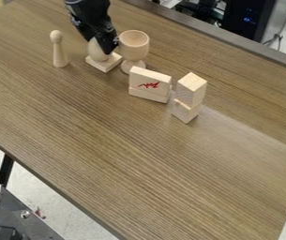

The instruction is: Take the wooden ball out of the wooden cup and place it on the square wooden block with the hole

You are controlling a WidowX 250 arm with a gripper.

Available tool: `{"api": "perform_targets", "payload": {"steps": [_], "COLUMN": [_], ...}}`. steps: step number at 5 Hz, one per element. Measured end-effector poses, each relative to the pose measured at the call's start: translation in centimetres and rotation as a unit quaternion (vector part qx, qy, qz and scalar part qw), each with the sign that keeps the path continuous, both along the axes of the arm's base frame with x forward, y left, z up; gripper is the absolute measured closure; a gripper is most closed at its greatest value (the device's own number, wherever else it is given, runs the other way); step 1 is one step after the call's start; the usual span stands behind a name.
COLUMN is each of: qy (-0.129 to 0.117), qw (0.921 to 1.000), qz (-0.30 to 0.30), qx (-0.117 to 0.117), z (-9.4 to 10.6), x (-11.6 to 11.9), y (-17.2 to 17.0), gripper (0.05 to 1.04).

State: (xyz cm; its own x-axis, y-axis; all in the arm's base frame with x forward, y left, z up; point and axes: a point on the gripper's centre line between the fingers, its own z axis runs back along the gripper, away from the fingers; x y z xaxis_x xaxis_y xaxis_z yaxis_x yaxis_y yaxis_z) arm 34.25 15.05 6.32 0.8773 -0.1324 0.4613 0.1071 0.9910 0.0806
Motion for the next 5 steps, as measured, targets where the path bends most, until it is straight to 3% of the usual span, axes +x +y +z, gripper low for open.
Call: {"api": "perform_targets", "payload": {"steps": [2,5], "qy": [0.020,0.024], "qw": [0.9998,0.9997], "qz": [0.008,0.008], "qx": [0.000,-0.002], "z": [-0.83,-1.27], "x": [-0.04,-0.36], "y": [0.02,-0.25], "gripper": [0.077,0.084]}}
